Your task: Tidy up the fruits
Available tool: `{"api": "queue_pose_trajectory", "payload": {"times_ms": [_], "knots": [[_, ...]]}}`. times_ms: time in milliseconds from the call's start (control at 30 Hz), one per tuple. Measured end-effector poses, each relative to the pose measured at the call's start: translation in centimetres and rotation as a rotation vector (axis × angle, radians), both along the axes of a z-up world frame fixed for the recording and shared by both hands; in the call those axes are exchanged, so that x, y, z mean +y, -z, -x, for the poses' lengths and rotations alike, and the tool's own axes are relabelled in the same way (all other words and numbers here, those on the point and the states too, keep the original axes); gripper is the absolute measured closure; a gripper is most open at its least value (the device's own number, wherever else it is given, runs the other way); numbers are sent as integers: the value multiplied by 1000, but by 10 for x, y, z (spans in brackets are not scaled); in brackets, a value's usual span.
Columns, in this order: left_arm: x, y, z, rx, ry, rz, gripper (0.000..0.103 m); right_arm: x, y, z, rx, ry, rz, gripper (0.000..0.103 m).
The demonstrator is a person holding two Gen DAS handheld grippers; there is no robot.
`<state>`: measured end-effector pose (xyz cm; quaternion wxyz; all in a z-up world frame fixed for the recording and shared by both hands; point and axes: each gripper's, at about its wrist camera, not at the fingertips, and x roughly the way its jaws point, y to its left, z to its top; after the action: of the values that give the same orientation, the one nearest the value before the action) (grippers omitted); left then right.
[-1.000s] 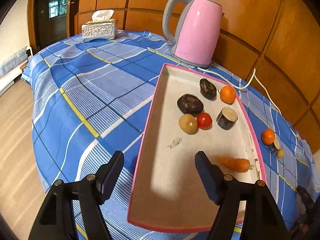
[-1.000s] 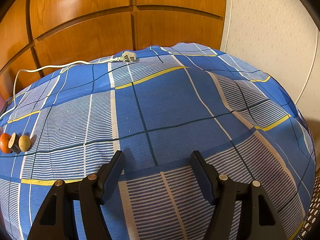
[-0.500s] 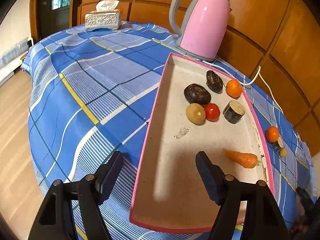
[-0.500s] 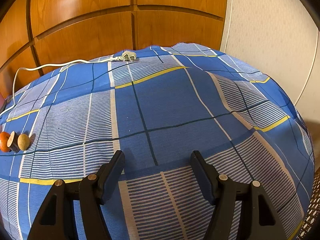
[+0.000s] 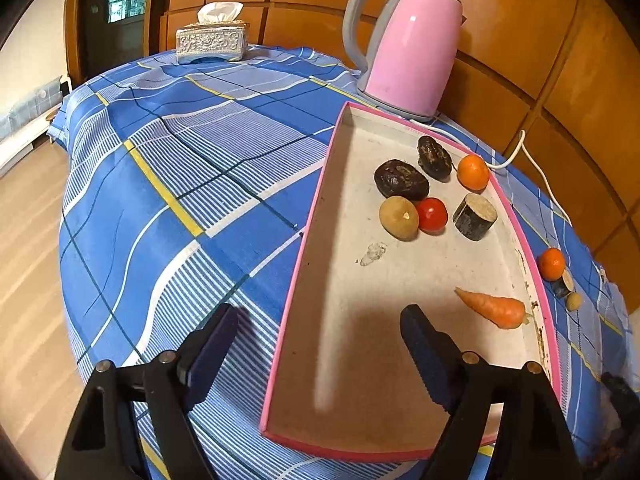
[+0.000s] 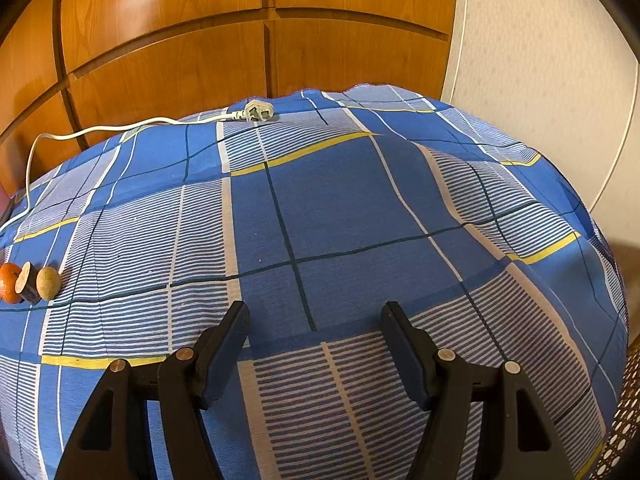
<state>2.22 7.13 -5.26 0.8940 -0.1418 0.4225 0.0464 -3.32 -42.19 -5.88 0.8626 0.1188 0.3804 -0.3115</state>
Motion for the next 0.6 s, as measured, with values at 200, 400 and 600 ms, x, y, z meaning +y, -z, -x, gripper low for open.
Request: {"api": "queue_pose_trajectory", "payload": {"times_ms": [200, 400, 600], "knots": [[-1, 1, 0, -3, 4, -1, 17, 39, -21, -21, -32, -247, -59, 66], [-1, 1, 0, 1, 5, 5, 14, 95, -28, -68, -17, -540, -126, 66], [-1, 2, -1, 2, 6, 10, 13, 117, -24, -99, 39, -630, -95, 66]]}}
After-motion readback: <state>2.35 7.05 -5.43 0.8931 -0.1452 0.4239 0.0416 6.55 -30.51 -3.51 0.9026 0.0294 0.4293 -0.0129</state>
